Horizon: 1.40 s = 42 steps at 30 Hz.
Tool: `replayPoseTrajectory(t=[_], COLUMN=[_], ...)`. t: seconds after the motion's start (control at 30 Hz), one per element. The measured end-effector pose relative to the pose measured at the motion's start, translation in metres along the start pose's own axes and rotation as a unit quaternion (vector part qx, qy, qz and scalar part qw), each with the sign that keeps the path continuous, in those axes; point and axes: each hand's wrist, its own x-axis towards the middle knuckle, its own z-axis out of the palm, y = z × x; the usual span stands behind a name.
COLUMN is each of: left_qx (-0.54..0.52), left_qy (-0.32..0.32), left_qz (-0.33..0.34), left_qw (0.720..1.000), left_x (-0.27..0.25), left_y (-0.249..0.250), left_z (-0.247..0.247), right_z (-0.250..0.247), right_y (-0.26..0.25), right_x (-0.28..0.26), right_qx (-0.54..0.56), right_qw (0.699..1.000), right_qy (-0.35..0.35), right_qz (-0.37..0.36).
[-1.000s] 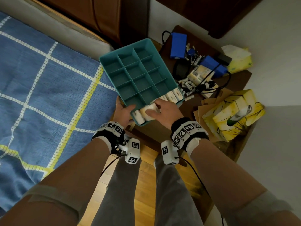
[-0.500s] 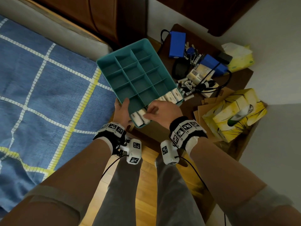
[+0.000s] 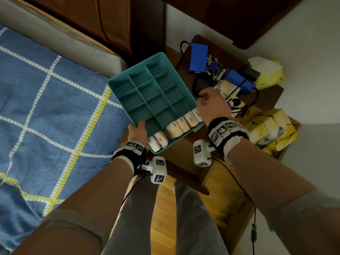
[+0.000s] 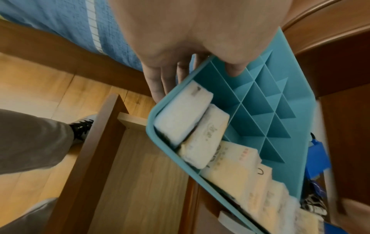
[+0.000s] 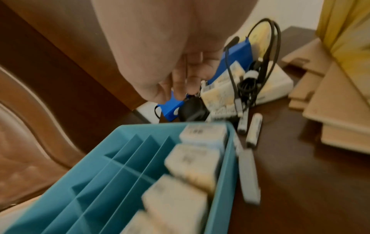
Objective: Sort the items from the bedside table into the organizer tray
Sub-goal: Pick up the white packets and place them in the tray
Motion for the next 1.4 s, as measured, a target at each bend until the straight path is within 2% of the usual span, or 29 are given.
replayPoseTrajectory(t=[0.17, 0.3, 0.37, 0.6, 0.73, 0.8, 0.87, 0.97, 1.03, 1.1, 1.17, 1.23, 1.4], left_qx=[0.047, 0.053, 0.06, 0.072, 0.064, 0.058, 0.052, 0.037, 0.034, 0.025, 0.026, 0.041, 0.013], left_qy=[0.013, 0.02, 0.021, 0.026, 0.024, 0.018, 0.01, -0.004, -0.015, -0.025, -0.037, -0.053, -0.073], left_qz=[0.023, 0.013, 0.011, 0.012, 0.01, 0.014, 0.019, 0.026, 0.027, 0.021, 0.011, 0.007, -0.017], left_qw=[0.999, 0.998, 0.998, 0.997, 0.998, 0.998, 0.998, 0.999, 0.999, 0.999, 0.999, 0.998, 0.997], left_x=[0.01, 0.015, 0.016, 0.02, 0.019, 0.018, 0.016, 0.011, 0.009, 0.012, 0.016, 0.02, -0.001], left_y=[-0.012, -0.014, -0.013, -0.012, -0.013, -0.012, -0.011, -0.01, -0.012, -0.016, -0.021, -0.024, -0.017], left_z=[-0.002, 0.003, 0.004, 0.006, 0.006, 0.006, 0.006, 0.003, 0.001, -0.001, -0.003, -0.005, -0.01], right_z=[-0.007, 0.004, 0.01, 0.016, 0.007, 0.005, 0.004, 0.007, 0.014, 0.024, 0.038, 0.047, 0.052], right_y=[0.029, 0.043, 0.05, 0.054, 0.04, 0.032, 0.023, 0.007, -0.003, -0.011, -0.016, -0.018, -0.02], right_x=[0.043, 0.058, 0.063, 0.05, 0.022, 0.009, -0.007, -0.036, -0.055, -0.072, -0.085, -0.092, -0.094], right_qx=[-0.155, -0.214, -0.23, -0.164, -0.071, -0.019, 0.051, 0.15, 0.172, 0.168, 0.11, 0.052, 0.01], right_qw=[0.986, 0.973, 0.97, 0.982, 0.987, 0.986, 0.985, 0.98, 0.979, 0.976, 0.974, 0.975, 0.972], right_qy=[-0.033, -0.057, -0.042, 0.077, 0.14, 0.144, 0.142, 0.1, 0.034, -0.041, -0.088, -0.096, -0.098], right_qz=[0.053, 0.072, 0.067, 0.05, -0.043, -0.078, -0.083, -0.084, -0.101, -0.133, -0.176, -0.196, -0.213])
